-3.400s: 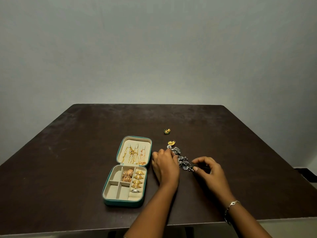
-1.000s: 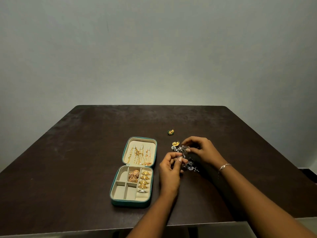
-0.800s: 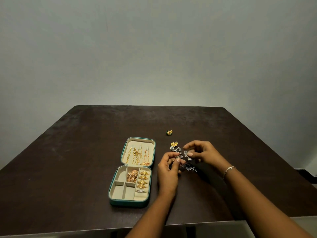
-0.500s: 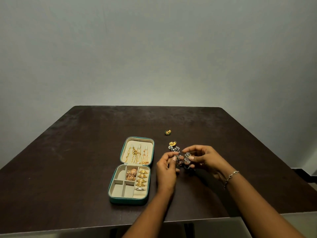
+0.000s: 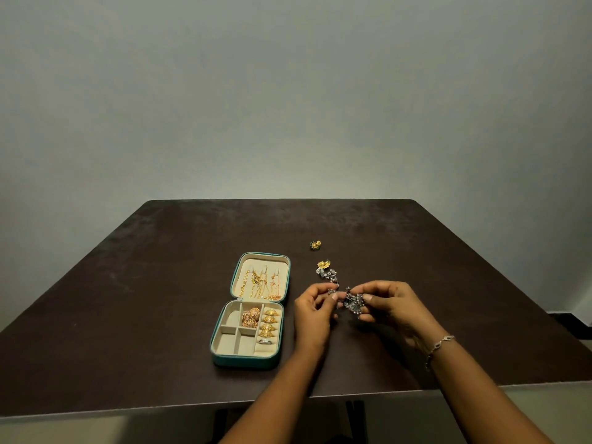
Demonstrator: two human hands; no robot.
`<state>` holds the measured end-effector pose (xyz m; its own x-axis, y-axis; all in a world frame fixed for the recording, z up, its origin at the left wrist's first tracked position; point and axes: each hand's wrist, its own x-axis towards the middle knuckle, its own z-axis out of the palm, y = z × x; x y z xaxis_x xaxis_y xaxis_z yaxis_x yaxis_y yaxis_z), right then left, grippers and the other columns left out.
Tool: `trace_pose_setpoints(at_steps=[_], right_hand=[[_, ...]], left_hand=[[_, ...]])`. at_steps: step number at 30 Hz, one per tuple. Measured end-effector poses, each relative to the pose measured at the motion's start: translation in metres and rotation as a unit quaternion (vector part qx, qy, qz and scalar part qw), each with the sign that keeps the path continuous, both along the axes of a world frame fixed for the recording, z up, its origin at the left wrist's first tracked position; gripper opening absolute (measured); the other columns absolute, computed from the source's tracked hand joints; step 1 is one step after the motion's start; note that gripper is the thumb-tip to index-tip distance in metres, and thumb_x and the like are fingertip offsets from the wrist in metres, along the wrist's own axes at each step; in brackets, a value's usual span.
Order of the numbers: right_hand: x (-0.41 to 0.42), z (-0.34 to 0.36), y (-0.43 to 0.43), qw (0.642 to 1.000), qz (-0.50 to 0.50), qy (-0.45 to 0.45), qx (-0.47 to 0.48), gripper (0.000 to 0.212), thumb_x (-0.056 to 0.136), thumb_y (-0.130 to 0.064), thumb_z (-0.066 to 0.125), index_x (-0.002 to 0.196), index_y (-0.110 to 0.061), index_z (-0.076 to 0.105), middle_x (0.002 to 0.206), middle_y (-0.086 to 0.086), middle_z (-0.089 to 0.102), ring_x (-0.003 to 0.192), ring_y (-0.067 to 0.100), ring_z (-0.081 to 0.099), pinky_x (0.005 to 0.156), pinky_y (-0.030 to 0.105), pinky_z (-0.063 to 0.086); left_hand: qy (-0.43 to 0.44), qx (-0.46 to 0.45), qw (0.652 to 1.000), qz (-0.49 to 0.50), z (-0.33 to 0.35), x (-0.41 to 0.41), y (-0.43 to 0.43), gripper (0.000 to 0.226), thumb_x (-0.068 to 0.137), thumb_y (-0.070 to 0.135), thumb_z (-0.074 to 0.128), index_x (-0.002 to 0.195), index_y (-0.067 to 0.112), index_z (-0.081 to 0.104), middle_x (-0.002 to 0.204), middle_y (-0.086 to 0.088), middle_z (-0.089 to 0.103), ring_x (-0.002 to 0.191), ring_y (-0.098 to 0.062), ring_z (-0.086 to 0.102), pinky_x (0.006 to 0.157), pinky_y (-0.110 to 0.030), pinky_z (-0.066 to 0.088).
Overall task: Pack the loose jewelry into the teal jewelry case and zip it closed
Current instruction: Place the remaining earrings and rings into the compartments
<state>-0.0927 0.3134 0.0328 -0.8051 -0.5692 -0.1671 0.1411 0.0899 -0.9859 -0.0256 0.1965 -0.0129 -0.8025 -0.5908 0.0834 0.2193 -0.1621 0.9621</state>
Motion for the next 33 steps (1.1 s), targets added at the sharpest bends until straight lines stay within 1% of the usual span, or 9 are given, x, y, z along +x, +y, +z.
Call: trace_pose_setpoints(at_steps=[6, 10, 13, 17, 22, 24, 27, 30, 33], right_hand=[[0.004, 0.008, 0.003, 1.000, -0.002, 0.024, 0.018, 0.023, 0.089, 0.008, 0.047, 0.085, -0.003, 0.066, 0.079, 0.011, 0.063, 0.066, 0.018, 0.057, 0.051, 0.020, 0.054], [0.006, 0.011, 0.002, 0.999, 0.000, 0.035, 0.008, 0.019, 0.086, 0.009, 0.050, 0.085, -0.002, 0.066, 0.077, 0.010, 0.062, 0.066, 0.015, 0.058, 0.053, 0.020, 0.055], [0.008, 0.011, 0.000, 0.998, 0.009, 0.058, 0.016, 0.019, 0.085, 0.009, 0.053, 0.081, -0.005, 0.066, 0.074, 0.010, 0.061, 0.066, 0.015, 0.057, 0.053, 0.020, 0.054], [0.012, 0.012, -0.004, 0.994, 0.031, 0.104, 0.033, 0.020, 0.084, 0.008, 0.054, 0.080, -0.008, 0.066, 0.072, 0.007, 0.063, 0.066, 0.014, 0.058, 0.054, 0.017, 0.051], [0.021, 0.013, -0.015, 0.981, 0.060, 0.176, 0.057, 0.018, 0.083, 0.005, 0.058, 0.080, -0.010, 0.067, 0.074, 0.004, 0.065, 0.065, 0.007, 0.059, 0.052, 0.011, 0.045], [0.026, 0.013, -0.023, 0.976, 0.072, 0.196, 0.054, 0.021, 0.083, 0.005, 0.059, 0.078, -0.013, 0.067, 0.075, 0.005, 0.066, 0.067, 0.009, 0.059, 0.053, 0.011, 0.045], [0.035, 0.015, -0.037, 0.969, 0.085, 0.226, 0.053, 0.023, 0.082, 0.005, 0.060, 0.077, -0.017, 0.068, 0.077, 0.004, 0.067, 0.069, 0.010, 0.059, 0.057, 0.013, 0.047], [0.046, 0.016, -0.055, 0.961, 0.105, 0.252, 0.054, 0.020, 0.082, 0.005, 0.060, 0.081, -0.013, 0.069, 0.078, 0.003, 0.068, 0.072, 0.010, 0.060, 0.060, 0.014, 0.048], [0.058, 0.017, -0.075, 0.954, 0.132, 0.265, 0.053, 0.019, 0.082, 0.006, 0.060, 0.081, -0.011, 0.068, 0.077, 0.001, 0.067, 0.071, 0.008, 0.060, 0.061, 0.014, 0.050]], left_hand=[[-0.029, -0.025, 0.999, 0.010, 0.004, 0.004, 0.003, 0.022, 0.092, -0.001, 0.047, 0.096, 0.015, 0.062, 0.084, -0.004, 0.068, 0.070, -0.008, 0.062, 0.054, -0.017, 0.047], [-0.020, -0.044, 0.999, 0.022, 0.011, 0.010, 0.003, 0.020, 0.084, 0.000, 0.062, 0.088, 0.020, 0.065, 0.086, -0.010, 0.069, 0.069, -0.011, 0.063, 0.060, -0.027, 0.051], [-0.003, -0.078, 0.997, 0.022, 0.023, 0.015, 0.001, 0.025, 0.087, -0.002, 0.055, 0.089, 0.022, 0.062, 0.082, 0.000, 0.068, 0.066, 0.000, 0.064, 0.056, -0.015, 0.049], [0.027, -0.113, 0.993, 0.027, 0.041, 0.029, -0.010, 0.024, 0.090, -0.003, 0.051, 0.093, 0.018, 0.062, 0.082, 0.000, 0.067, 0.063, 0.000, 0.063, 0.055, -0.014, 0.049], [0.058, -0.162, 0.978, 0.119, 0.049, 0.055, -0.043, 0.031, 0.087, -0.007, 0.052, 0.094, 0.019, 0.066, 0.094, -0.012, 0.064, 0.070, -0.008, 0.067, 0.057, -0.018, 0.051], [0.059, -0.172, 0.969, 0.166, 0.048, 0.067, -0.059, 0.031, 0.086, -0.008, 0.054, 0.094, 0.019, 0.067, 0.091, -0.008, 0.064, 0.071, -0.007, 0.066, 0.058, -0.019, 0.053], [0.037, -0.176, 0.957, 0.227, 0.042, 0.084, -0.079, 0.027, 0.084, -0.002, 0.059, 0.094, 0.022, 0.067, 0.091, 0.000, 0.068, 0.081, -0.009, 0.066, 0.066, -0.026, 0.056], [0.010, -0.164, 0.946, 0.280, 0.028, 0.097, -0.092, 0.022, 0.084, 0.001, 0.061, 0.095, 0.019, 0.068, 0.088, 0.008, 0.067, 0.082, -0.004, 0.064, 0.066, -0.016, 0.054], [0.001, -0.140, 0.942, 0.305, 0.011, 0.104, -0.099, 0.021, 0.084, 0.002, 0.062, 0.096, 0.017, 0.068, 0.091, 0.000, 0.069, 0.084, -0.012, 0.065, 0.068, -0.020, 0.054]])
